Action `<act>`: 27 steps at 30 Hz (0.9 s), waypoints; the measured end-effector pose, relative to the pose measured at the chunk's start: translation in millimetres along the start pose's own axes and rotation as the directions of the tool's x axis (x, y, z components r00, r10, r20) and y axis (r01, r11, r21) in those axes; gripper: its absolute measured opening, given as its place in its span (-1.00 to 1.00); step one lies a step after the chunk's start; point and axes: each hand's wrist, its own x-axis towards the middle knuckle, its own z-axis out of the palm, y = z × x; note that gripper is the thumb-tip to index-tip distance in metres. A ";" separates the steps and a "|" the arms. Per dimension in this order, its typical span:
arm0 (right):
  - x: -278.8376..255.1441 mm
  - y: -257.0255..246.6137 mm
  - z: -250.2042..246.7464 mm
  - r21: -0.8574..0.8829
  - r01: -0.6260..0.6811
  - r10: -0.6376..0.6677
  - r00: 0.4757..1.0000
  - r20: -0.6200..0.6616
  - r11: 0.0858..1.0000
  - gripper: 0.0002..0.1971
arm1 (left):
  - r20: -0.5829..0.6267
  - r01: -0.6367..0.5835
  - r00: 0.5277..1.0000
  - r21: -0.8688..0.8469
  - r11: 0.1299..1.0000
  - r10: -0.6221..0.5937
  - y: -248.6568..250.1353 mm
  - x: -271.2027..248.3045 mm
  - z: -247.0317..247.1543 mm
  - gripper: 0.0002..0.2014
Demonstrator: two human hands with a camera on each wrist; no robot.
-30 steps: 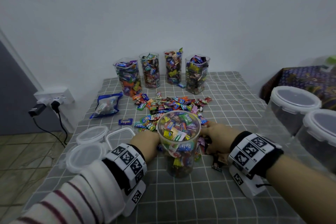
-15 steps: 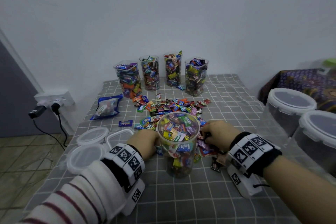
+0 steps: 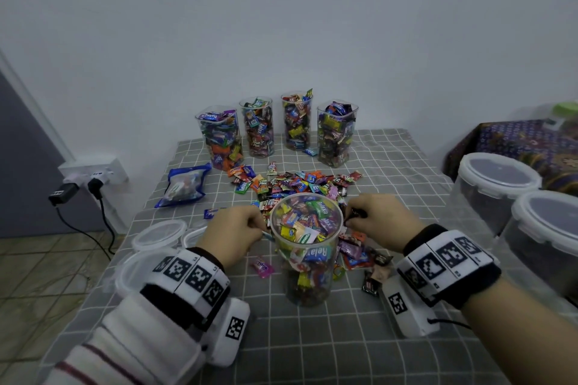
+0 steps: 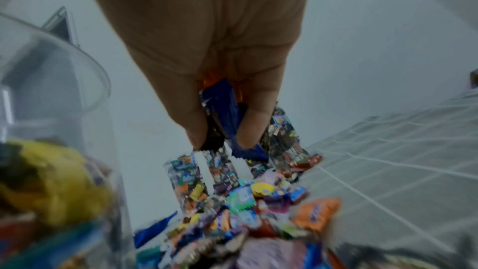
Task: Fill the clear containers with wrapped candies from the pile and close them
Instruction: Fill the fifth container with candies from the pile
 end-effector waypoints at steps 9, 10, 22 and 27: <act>-17.9 -30.6 -39.1 0.071 0.210 -0.175 0.926 -0.335 0.975 -0.95 | -0.224 -0.086 0.974 -0.305 0.948 0.016 23.5 -13.8 -40.1 -0.77; -20.3 -35.7 -42.3 0.076 0.236 -0.193 0.911 -0.363 0.969 -0.95 | -0.242 -0.101 0.970 -0.311 0.945 0.023 25.8 -14.4 -42.5 -0.78; -35.6 -77.4 -31.0 0.093 0.410 -0.370 0.885 -0.283 0.907 -0.83 | -0.307 -0.164 0.950 -0.349 0.923 0.053 46.9 -21.8 -50.9 -0.79; -33.6 -75.3 -23.5 0.116 0.404 -0.366 0.896 -0.252 0.908 -0.71 | -0.299 -0.187 0.951 -0.349 0.918 0.080 52.6 -23.0 -51.7 -0.75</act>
